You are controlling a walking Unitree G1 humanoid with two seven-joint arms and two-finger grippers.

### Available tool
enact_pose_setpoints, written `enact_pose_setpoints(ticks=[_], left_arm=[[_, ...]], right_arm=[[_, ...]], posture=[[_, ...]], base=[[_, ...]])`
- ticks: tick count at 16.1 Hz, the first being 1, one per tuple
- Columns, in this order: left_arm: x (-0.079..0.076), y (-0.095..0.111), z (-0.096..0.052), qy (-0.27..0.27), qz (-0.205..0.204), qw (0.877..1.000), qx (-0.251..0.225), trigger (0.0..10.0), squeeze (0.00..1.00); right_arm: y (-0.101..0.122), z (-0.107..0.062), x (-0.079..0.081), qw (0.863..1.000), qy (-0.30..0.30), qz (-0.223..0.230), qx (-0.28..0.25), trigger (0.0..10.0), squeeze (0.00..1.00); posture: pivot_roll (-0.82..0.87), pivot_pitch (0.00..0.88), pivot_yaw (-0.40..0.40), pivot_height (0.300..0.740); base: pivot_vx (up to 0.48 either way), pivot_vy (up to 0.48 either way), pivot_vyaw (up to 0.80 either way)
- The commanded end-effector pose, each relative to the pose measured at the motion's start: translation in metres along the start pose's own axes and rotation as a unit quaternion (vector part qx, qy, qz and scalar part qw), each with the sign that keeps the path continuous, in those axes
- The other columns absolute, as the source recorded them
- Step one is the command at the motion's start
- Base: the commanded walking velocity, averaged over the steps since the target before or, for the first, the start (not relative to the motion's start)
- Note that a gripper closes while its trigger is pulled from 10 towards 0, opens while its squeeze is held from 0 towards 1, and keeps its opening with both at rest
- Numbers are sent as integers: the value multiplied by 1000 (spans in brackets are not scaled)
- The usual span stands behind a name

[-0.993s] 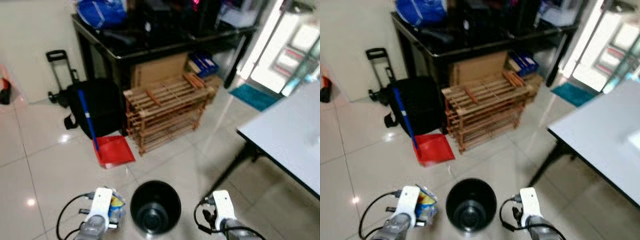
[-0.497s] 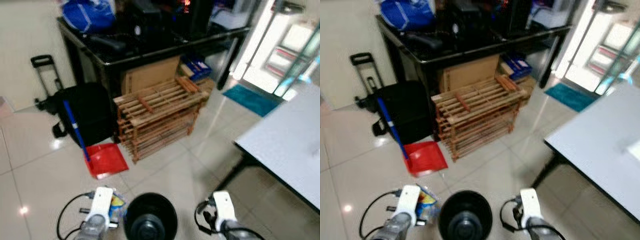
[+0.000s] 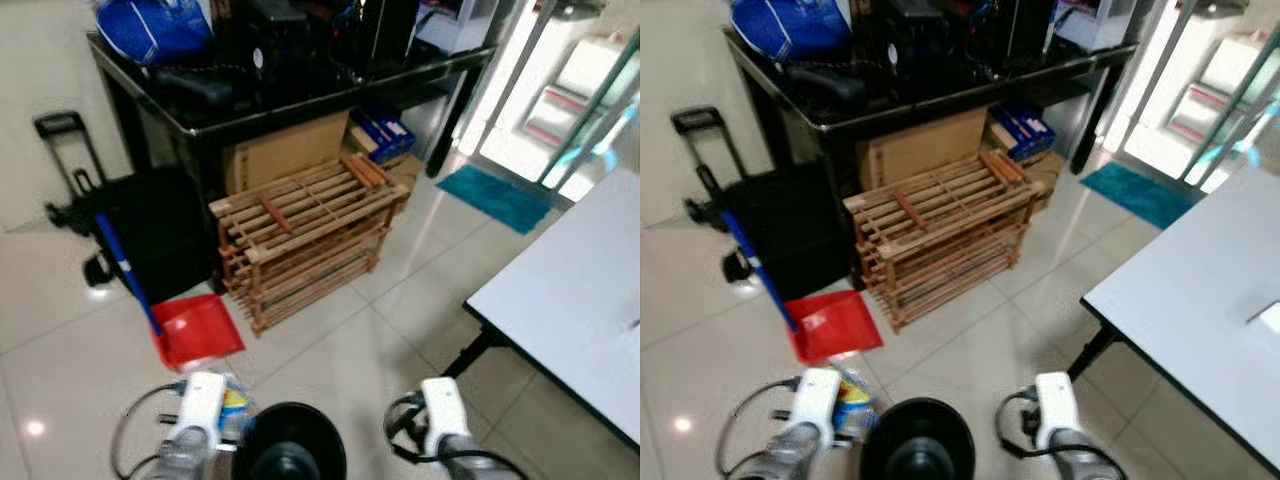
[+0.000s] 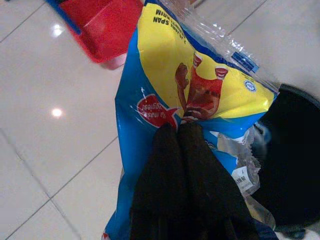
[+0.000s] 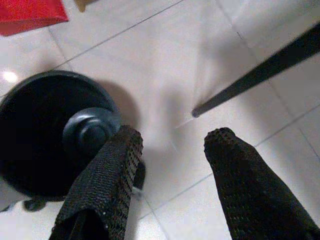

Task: Picking trash to rubbish bin

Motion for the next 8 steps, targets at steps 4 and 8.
enact_pose_setpoints(ticks=[4, 8], left_arm=[[-10, 14, 2, -40, -5, 999, -11, 10000, 0], [-25, 41, 4, -85, 5, 996, -39, 10000, 0]], right_arm=[[10, 1, 0, 1000, 24, -8, -5, 10000, 0], [33, 3, 8, 997, 66, -20, -29, 10000, 0]], posture=[[18, 46, -92, 740], [8, 55, -95, 740]], base=[[0, 0, 0], [0, 0, 0]])
Point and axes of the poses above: a point about 5 cm out from each wrist's last joint towards the gripper, its own z axis pointing out of the wrist towards the gripper, its own y axis along the axis of the wrist's last joint, x = y × z, the point moved 6 cm from there along z, pointing out of the wrist towards the gripper, and after that the axes turned 6 degrees about -z, right-handed, at the moved point
